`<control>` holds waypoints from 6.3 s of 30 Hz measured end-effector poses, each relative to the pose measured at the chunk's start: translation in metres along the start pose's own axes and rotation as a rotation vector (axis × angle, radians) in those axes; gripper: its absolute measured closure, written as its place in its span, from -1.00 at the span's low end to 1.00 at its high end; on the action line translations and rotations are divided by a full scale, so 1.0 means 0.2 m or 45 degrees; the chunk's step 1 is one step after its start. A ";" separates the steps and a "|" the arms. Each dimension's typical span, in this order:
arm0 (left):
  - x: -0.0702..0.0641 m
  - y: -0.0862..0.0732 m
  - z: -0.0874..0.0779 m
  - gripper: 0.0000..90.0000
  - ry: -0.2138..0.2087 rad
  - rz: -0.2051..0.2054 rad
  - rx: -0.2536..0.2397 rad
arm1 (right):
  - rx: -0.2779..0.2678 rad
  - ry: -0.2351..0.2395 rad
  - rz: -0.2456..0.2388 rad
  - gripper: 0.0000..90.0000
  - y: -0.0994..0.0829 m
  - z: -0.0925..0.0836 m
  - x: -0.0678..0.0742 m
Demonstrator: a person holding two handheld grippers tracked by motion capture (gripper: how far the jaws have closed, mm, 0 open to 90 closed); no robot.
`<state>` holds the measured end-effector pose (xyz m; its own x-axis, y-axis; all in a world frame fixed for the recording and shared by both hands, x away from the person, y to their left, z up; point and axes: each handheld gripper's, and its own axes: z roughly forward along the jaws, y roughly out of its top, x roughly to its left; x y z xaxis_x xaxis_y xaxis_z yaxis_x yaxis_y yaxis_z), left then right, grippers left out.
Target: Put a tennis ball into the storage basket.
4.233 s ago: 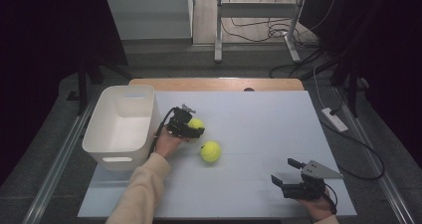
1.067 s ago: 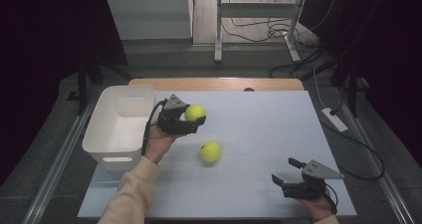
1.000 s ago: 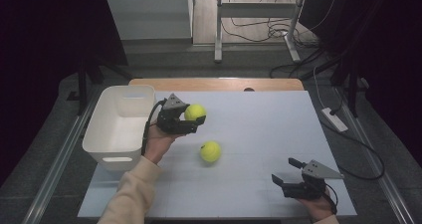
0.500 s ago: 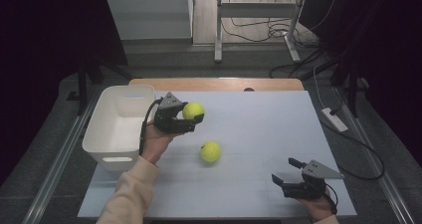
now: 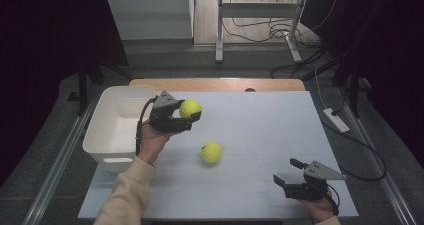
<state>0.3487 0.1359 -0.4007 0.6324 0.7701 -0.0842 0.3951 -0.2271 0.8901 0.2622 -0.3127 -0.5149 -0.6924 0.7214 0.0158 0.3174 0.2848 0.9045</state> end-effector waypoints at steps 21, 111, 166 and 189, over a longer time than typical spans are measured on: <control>0.03 0.03 -0.09 -0.40 0.032 -0.002 -0.045 | -0.003 -0.002 -0.003 -0.75 0.00 0.00 0.00; 0.46 -0.02 -0.33 -0.40 0.373 -0.135 0.013 | -0.014 -0.013 -0.005 -0.75 0.01 -0.01 0.00; 0.75 -0.11 -0.24 -0.41 0.545 -0.236 0.310 | -0.006 -0.015 -0.007 -0.75 0.00 0.00 0.00; 0.77 -0.12 -0.23 -0.68 0.626 -0.278 0.350 | -0.004 -0.015 -0.009 -0.75 0.00 0.00 0.00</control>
<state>0.4048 0.2874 -0.4147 0.1611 0.9867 0.0231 0.6806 -0.1280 0.7214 0.2614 -0.3126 -0.5141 -0.6872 0.7264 0.0043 0.3102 0.2880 0.9060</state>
